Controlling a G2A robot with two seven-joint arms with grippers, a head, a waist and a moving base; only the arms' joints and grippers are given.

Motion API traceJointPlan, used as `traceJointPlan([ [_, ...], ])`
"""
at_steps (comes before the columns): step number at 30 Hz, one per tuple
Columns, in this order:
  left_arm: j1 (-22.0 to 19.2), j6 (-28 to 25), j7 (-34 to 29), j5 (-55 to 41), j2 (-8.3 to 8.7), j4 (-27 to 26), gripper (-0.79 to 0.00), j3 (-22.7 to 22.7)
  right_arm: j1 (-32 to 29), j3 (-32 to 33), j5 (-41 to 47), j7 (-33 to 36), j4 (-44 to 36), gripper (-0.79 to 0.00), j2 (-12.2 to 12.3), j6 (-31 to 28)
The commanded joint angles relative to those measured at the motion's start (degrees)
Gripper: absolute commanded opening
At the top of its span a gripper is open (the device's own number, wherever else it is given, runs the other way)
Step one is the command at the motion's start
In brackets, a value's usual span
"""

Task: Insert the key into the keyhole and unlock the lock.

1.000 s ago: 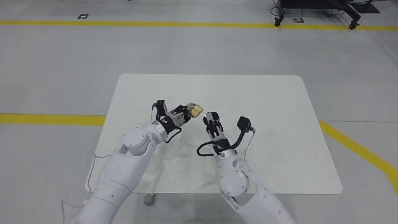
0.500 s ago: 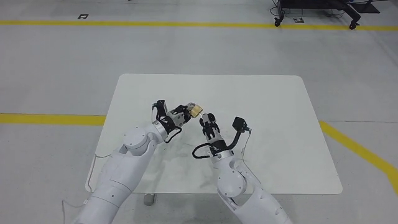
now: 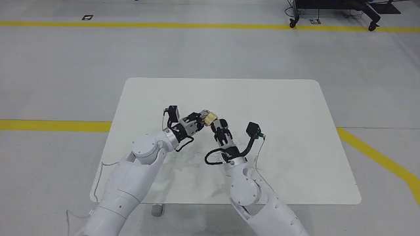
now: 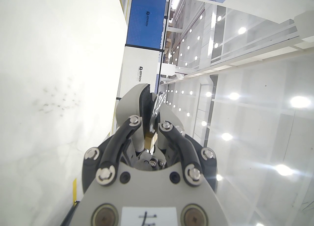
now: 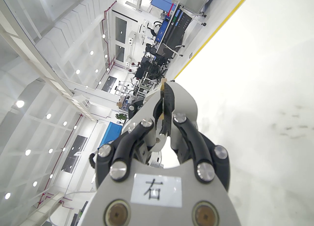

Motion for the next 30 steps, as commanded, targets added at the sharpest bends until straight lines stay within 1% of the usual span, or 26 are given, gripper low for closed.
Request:
traceJointPlan([
  [1, -0.07, 0.23, 0.11, -0.7, 0.0, 0.27, -0.785, -0.43, -0.1, 0.31, 0.65, 0.46, -0.17, 0.0, -0.02, -0.19],
  [13, 0.15, -1.31, 0.95, -2.18, 0.2, 0.49, -0.785, -2.95, -0.2, 0.35, 1.3, 0.74, -0.4, 0.0, -0.04, -0.49],
  [15, 0.29, -1.68, 0.43, -3.24, 0.13, 0.35, -0.785, -3.13, -1.37, 2.22, 12.55, 6.06, -2.46, 0.0, -0.13, -4.63],
  [16, 0.33, -1.85, -0.23, -4.01, 0.1, 0.27, -0.785, -3.24, -1.93, 3.5, 19.18, 10.51, -3.16, -0.062, -0.04, -6.71],
  [17, 0.32, -2.29, -0.75, -4.19, 0.1, 0.27, -0.785, -3.34, -2.35, 4.8, 25.82, 15.8, -3.47, -0.169, 0.1, -8.1],
  [18, 0.34, -2.67, -1.18, -4.36, 0.1, 0.29, -0.785, -3.4, -2.5, 6.29, 31.09, 20.54, -3.25, -0.228, 0.31, -8.59],
  [19, 0.39, -2.94, -1.48, -4.68, 0.08, 0.35, -0.785, -3.48, -2.49, 7.7, 34.92, 24.15, -2.78, -0.265, 0.51, -8.56],
  [20, 0.4, -3.11, -1.64, -4.77, 0.07, 0.4, -0.785, -3.52, -2.4, 8.72, 37.67, 26.84, -2.3, -0.342, 0.66, -8.28],
  [21, 0.39, -3.53, -1.82, -4.62, 0.07, 0.32, -0.785, -3.54, -2.25, 9.37, 39.9, 29.3, -1.82, -0.394, 0.77, -7.7],
  [25, 0.72, -4.64, -2.45, -4.1, 0.1, -0.14, -0.785, -3.58, -1.37, 10.57, 46.07, 35.47, -0.15, -0.449, 0.91, -5.78],
  [27, 0.87, -4.88, -2.57, -4.02, 0.11, -0.35, -0.785, -3.65, -1.02, 10.71, 48.73, 37.59, 0.46, -0.462, 0.87, -5.45],
  [30, 0.94, -5.16, -2.99, -3.64, 0.13, -0.59, -0.785, -3.64, -0.52, 11.05, 49.63, 39.09, 1.31, -0.483, 0.93, -5.48],
])
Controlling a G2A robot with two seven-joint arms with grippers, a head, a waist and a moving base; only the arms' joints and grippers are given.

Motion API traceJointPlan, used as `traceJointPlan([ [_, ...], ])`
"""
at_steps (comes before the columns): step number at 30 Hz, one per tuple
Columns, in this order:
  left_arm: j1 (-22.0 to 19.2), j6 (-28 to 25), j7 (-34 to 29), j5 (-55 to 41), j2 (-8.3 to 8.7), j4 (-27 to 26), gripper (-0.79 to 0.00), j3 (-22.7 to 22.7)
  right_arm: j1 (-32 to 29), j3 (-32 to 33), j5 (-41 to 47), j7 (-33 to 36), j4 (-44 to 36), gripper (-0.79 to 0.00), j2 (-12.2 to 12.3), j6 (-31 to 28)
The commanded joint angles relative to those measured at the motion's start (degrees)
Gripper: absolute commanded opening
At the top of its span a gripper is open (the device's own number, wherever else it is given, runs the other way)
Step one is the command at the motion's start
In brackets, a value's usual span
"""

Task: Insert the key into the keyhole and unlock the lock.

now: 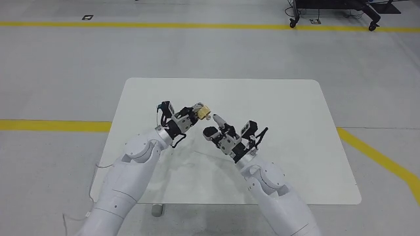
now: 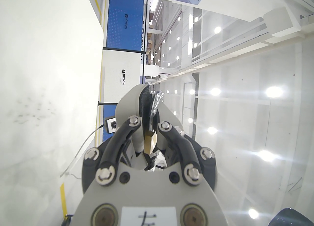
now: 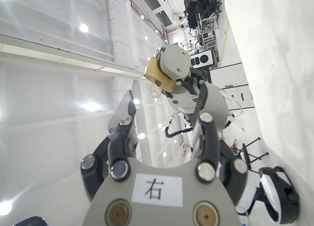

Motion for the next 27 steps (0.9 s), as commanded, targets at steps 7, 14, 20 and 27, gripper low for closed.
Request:
traceJointPlan([
  [7, -0.04, -0.43, -0.86, 1.95, 0.0, -0.24, -0.785, 0.61, 0.02, 0.63, 0.73, 1.55, -0.08, -0.508, 0.19, -0.04],
  [14, -0.13, -0.86, -1.25, 2.7, -0.03, -0.18, -0.785, 0.83, -0.42, 0.85, 0.22, 1.83, -0.76, -0.677, 0.37, -0.05],
  [20, -0.05, -1.38, -1.49, 3.16, -0.02, -0.37, -0.785, 0.79, -0.21, 0.43, 0.65, 2.35, -0.48, -0.785, 0.4, 1.19],
  [27, 0.23, -4.39, -2.31, 4.81, 0.04, -1.24, -0.785, 0.91, -0.43, 1.45, 13.44, 5.82, 0.28, -0.785, 0.06, 4.4],
])
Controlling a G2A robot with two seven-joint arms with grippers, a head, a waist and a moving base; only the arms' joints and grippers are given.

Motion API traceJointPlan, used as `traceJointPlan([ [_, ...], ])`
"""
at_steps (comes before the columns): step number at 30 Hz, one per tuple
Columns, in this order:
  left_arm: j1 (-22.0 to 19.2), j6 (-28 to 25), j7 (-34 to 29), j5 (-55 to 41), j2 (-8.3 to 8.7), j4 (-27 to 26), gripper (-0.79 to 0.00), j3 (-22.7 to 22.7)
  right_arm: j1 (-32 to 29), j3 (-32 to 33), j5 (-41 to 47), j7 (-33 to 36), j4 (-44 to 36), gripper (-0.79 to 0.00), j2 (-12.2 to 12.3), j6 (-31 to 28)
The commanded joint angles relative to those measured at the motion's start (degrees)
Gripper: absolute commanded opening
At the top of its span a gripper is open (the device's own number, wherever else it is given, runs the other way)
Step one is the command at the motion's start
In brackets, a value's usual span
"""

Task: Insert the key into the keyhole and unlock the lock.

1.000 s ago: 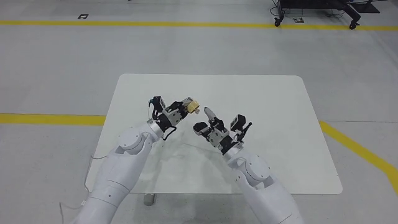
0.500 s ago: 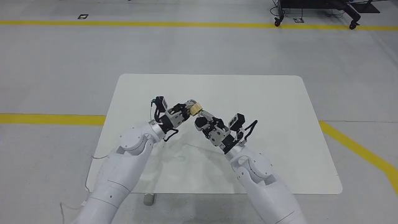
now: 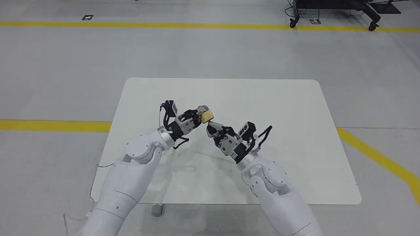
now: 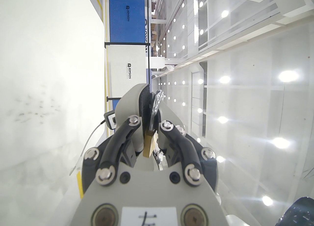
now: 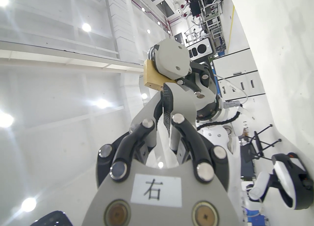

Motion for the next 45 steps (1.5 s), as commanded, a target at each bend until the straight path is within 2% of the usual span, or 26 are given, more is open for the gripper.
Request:
traceJointPlan([
  [1, 0.15, -1.29, 0.46, 0.82, 0.04, -0.21, -0.785, -0.13, 0.03, 0.85, 7.45, 2.87, 0.78, -0.785, -0.11, 1.9],
  [4, 0.42, -2.47, 2.08, 2.43, 0.1, -0.54, -0.785, -0.35, 0.93, 2.1, 16.51, 8.68, 3.25, -0.785, -0.1, 7.48],
  [7, 0.74, -3.52, 2.98, 3.14, 0.13, -1.02, -0.785, -0.55, 1.97, 2.85, 20.67, 12.11, 5.31, -0.785, -0.06, 10.48],
  [15, 1.18, -4.62, 3.95, 3.53, 0.12, -1.55, -0.785, -0.86, 3.06, 2.98, 21.26, 13.58, 6.89, -0.785, 0.11, 11.88],
  [16, 1.19, -4.6, 3.91, 3.46, 0.12, -1.56, -0.785, -0.87, 3.12, 3.0, 20.64, 13.31, 6.81, -0.699, 0.16, 11.51],
  [17, 1.19, -4.47, 3.84, 3.47, 0.12, -1.53, -0.785, -0.86, 3.12, 3.01, 19.77, 12.84, 6.67, -0.539, 0.21, 10.99],
  [19, 1.13, -4.15, 3.84, 3.45, 0.12, -1.44, -0.785, -0.89, 3.0, 2.97, 18.56, 12.33, 6.07, -0.413, 0.29, 10.31],
  [21, 1.09, -3.75, 3.83, 3.3, 0.09, -1.34, -0.785, -0.85, 2.84, 2.98, 16.56, 12.08, 5.35, -0.323, 0.49, 10.38],
  [25, 0.82, -2.12, 3.89, 3.32, 0.04, -0.81, -0.785, -0.61, 2.59, 4.55, 10.9, 11.17, 3.02, -0.28, 1.43, 12.92],
  [26, 0.67, -1.74, 3.99, 3.59, 0.04, -0.67, -0.785, -0.54, 2.15, 5.31, 9.61, 11.19, 2.01, -0.289, 1.73, 13.37],
  [28, 0.34, -1.06, 4.44, 5.22, 0.06, -0.31, -0.785, -0.24, 0.91, 7.4, 6.24, 10.44, -0.3, -0.391, 2.42, 13.6],
  [31, -0.24, 0.43, 4.92, 8.23, 0.05, 0.32, -0.785, 0.72, -1.78, 10.98, -1.09, 7.63, -5.08, -0.397, 3.55, 12.96],
  [32, -0.44, 1.31, 5.16, 9.49, 0.03, 0.61, -0.785, 1.23, -3.04, 12.43, -5.29, 4.83, -7.19, -0.36, 3.94, 11.82],
  [33, -0.75, 2.54, 5.4, 11.37, 0.02, 0.97, -0.785, 1.94, -4.57, 13.71, -9.81, 1.56, -9.55, -0.271, 4.29, 10.79],
  [35, -1.52, 4.6, 6.83, 15.43, -0.09, 1.44, -0.785, 3.49, -7.82, 15.6, -16.38, -3.47, -14.22, 0.0, 4.8, 10.52],
  [40, -3.56, 8.75, 10.73, 24.37, -1.0, 2.04, -0.785, 8.88, -14.71, 20.12, -23.13, -11.67, -24.16, 0.0, 5.43, 10.42],
  [45, -5.67, 10.38, 13.7, 27.24, -2.69, 4.03, -0.785, 14.03, -17.52, 21.07, -23.96, -12.12, -28.03, 0.0, 5.61, 10.64],
])
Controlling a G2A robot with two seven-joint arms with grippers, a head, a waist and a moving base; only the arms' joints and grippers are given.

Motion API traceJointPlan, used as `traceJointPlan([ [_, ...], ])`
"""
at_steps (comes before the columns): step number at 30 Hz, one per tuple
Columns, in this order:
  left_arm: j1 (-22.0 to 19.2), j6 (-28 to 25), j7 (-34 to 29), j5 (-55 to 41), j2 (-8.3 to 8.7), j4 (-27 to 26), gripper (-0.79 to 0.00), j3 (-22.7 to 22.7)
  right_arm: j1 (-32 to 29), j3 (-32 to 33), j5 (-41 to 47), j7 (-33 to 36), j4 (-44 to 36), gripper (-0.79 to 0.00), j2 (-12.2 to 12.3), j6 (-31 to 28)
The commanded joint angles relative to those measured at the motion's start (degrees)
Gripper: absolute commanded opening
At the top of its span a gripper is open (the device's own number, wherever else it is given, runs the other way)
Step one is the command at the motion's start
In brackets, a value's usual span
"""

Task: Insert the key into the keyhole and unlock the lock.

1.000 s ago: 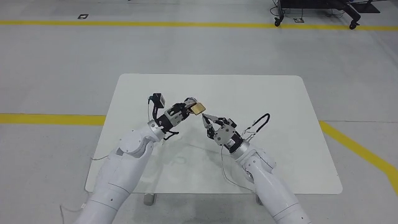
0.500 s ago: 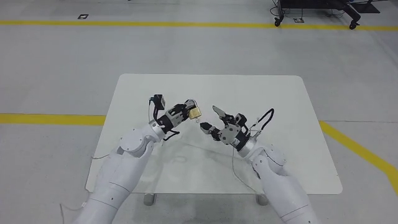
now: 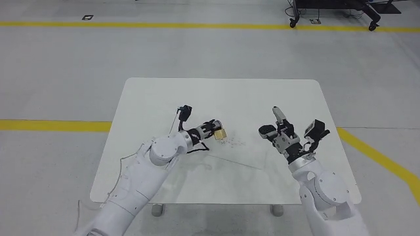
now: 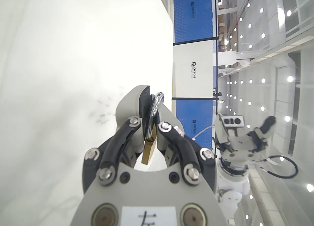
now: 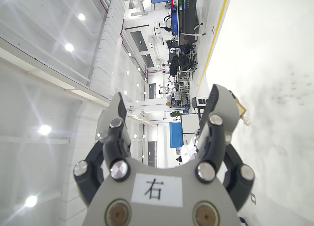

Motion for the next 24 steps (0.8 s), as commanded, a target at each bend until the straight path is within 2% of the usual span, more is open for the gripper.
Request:
traceJointPlan([
  [1, -1.34, 1.0, 1.1, 1.33, -0.78, 1.56, -0.785, 2.31, 0.15, -0.04, 0.03, 0.04, 0.25, 0.0, 0.0, 0.0],
  [6, -5.58, 2.19, 3.77, 0.42, -3.26, 7.95, -0.785, 6.29, 0.15, -0.04, 0.03, 0.04, 0.25, 0.0, 0.0, 0.0],
  [12, -8.62, -0.84, 7.17, 3.47, -5.53, 14.51, -0.785, 10.09, 0.15, -0.04, 0.03, 0.04, 0.25, 0.0, 0.0, 0.0],
  [13, -8.79, -0.86, 7.41, 3.76, -5.81, 15.21, -0.659, 10.51, 0.15, -0.04, 0.03, 0.04, 0.25, 0.0, 0.0, 0.0],
  [14, -9.02, -0.59, 7.6, 4.14, -6.06, 15.9, -0.594, 10.85, 0.15, -0.04, 0.03, 0.04, 0.25, 0.0, 0.0, 0.0],
  [16, -9.31, 0.05, 7.66, 3.86, -6.46, 17.02, -0.413, 10.99, 0.15, -0.04, 0.03, 0.04, 0.25, 0.0, 0.0, 0.0],
  [18, -9.85, 1.08, 6.7, 3.7, -6.63, 18.09, -0.083, 10.78, 0.15, -0.04, 0.03, 0.04, 0.25, 0.0, 0.0, 0.0],
  [19, -10.1, 1.76, 6.06, 3.62, -6.63, 18.51, 0.0, 10.55, 0.15, -0.04, 0.03, 0.04, 0.25, 0.0, 0.0, 0.0],
  [24, -10.7, 1.69, 3.03, 2.84, -5.73, 17.01, 0.0, 7.5, 0.15, -0.04, 0.03, 0.04, 0.25, 0.0, 0.0, 0.0],
])
